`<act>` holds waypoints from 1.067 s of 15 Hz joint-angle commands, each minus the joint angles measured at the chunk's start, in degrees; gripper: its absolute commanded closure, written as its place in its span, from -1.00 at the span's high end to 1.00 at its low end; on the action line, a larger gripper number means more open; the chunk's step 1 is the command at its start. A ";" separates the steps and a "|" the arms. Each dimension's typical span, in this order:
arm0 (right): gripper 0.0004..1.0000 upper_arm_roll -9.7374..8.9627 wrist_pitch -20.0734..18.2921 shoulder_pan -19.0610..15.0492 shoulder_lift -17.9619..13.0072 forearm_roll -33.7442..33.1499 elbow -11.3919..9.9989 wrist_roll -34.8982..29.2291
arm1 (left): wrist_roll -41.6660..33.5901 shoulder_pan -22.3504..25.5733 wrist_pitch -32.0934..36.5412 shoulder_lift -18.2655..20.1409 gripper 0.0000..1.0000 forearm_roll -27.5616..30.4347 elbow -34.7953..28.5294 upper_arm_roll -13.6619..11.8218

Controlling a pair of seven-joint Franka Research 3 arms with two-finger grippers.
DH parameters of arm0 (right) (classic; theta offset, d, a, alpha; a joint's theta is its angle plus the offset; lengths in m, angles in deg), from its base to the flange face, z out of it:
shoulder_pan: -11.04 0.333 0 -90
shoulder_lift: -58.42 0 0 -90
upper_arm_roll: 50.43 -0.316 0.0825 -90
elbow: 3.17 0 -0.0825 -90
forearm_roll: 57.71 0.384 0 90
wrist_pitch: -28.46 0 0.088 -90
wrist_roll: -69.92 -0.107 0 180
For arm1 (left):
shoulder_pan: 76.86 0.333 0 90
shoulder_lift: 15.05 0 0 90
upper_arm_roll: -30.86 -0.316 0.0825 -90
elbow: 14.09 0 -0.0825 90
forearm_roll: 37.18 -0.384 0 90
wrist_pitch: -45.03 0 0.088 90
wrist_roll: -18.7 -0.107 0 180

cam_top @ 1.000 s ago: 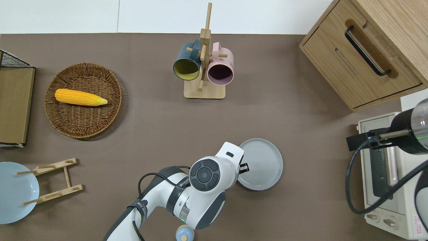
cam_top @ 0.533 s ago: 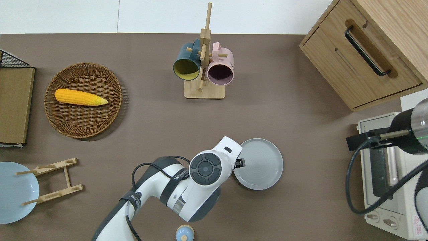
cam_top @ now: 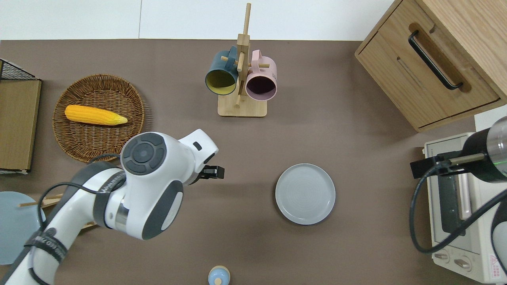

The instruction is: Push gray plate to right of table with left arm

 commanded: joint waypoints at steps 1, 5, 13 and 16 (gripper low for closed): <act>0.99 -0.30 -0.68 -0.46 -0.60 -0.03 -0.23 0.43 | -5.60 4.78 5.16 4.96 0.99 -1.51 -0.66 0.47; 0.99 -0.30 -0.68 -0.46 -0.60 -0.03 -0.23 0.43 | -7.55 7.16 11.57 9.19 0.99 -4.67 2.23 -0.23; 0.99 -0.30 -0.68 -0.46 -0.60 0.05 -0.23 0.43 | -10.54 7.52 31.70 10.16 0.99 -5.12 19.19 -5.07; 0.99 -0.30 -0.68 -0.46 -0.60 0.05 -0.23 0.43 | -10.27 7.52 32.24 10.25 0.99 -4.68 19.65 -5.42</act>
